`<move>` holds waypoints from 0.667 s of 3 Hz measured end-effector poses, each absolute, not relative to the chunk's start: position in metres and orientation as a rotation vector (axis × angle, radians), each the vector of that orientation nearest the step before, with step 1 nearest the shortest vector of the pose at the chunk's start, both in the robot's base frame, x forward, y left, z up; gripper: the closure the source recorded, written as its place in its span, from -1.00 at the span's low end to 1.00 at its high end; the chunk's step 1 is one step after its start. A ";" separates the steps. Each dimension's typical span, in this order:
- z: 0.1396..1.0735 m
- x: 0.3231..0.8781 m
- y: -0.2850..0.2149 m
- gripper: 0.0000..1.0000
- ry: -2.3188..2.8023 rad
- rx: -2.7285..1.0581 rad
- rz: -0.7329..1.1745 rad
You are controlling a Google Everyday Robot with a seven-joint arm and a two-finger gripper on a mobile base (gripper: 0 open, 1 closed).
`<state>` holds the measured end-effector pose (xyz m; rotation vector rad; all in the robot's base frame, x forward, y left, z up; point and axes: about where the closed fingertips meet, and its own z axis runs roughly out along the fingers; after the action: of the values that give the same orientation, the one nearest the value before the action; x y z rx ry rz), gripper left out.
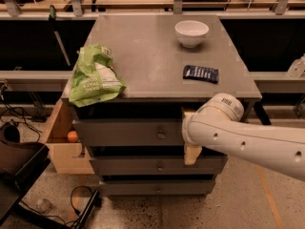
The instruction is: Open top drawer
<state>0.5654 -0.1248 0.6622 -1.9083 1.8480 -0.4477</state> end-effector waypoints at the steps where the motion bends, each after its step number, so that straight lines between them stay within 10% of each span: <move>1: 0.647 0.559 -0.129 -0.65 1.924 -1.907 -0.383; 2: 0.647 0.559 -0.129 -0.20 1.927 -1.906 -0.381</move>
Offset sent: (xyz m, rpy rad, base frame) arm -0.0056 -0.0036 -0.0147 0.0135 0.0638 -0.0314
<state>0.5586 -0.1286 0.6469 -1.9064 1.9266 -0.3812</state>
